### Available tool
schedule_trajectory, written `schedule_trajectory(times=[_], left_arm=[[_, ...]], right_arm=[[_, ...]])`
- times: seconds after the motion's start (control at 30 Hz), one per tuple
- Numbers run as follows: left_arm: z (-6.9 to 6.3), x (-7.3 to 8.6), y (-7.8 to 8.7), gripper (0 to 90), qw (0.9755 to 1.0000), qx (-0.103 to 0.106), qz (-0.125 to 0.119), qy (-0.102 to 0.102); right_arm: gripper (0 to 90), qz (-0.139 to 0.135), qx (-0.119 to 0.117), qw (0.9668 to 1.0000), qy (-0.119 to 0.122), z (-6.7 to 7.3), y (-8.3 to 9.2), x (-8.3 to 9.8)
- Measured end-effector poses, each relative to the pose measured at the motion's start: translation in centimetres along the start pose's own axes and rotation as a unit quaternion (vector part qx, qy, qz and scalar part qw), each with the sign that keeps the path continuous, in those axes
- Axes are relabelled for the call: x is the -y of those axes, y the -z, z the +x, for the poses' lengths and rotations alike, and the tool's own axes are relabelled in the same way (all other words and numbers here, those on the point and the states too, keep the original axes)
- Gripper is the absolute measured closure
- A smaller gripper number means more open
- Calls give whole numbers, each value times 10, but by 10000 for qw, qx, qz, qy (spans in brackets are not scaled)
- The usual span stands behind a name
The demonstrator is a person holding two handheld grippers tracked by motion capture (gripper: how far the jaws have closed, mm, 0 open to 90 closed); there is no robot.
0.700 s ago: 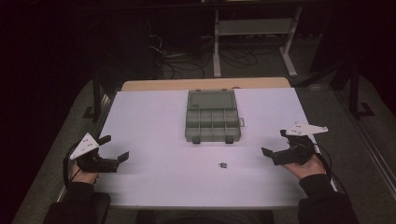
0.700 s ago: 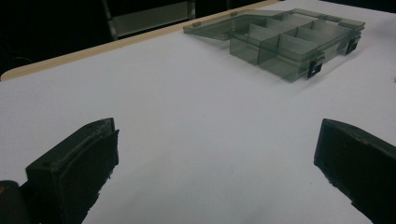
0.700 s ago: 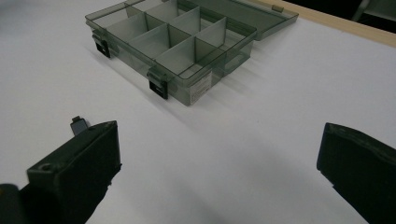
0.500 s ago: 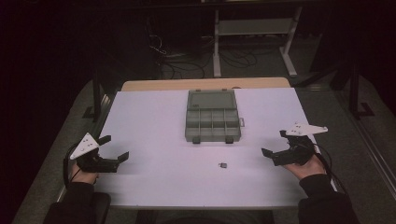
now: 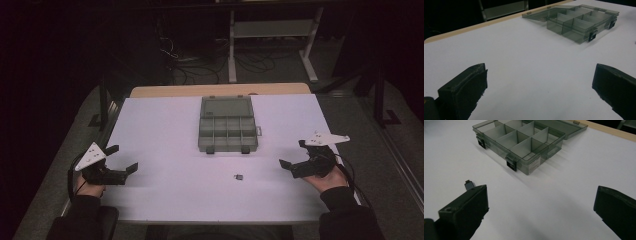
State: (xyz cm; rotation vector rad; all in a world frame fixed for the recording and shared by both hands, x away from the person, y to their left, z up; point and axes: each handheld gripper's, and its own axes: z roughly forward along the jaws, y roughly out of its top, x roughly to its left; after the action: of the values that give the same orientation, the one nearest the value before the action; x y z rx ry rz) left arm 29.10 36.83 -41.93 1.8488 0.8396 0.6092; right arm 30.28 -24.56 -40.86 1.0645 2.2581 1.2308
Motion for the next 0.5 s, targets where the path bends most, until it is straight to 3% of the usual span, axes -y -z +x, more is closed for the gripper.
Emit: schedule_trajectory(times=[0.5], left_arm=[[0, 0, 0, 0, 10000, 7, -2, -3]], right_arm=[[0, 39, -19, 10000, 30, 0, -1, 0]])
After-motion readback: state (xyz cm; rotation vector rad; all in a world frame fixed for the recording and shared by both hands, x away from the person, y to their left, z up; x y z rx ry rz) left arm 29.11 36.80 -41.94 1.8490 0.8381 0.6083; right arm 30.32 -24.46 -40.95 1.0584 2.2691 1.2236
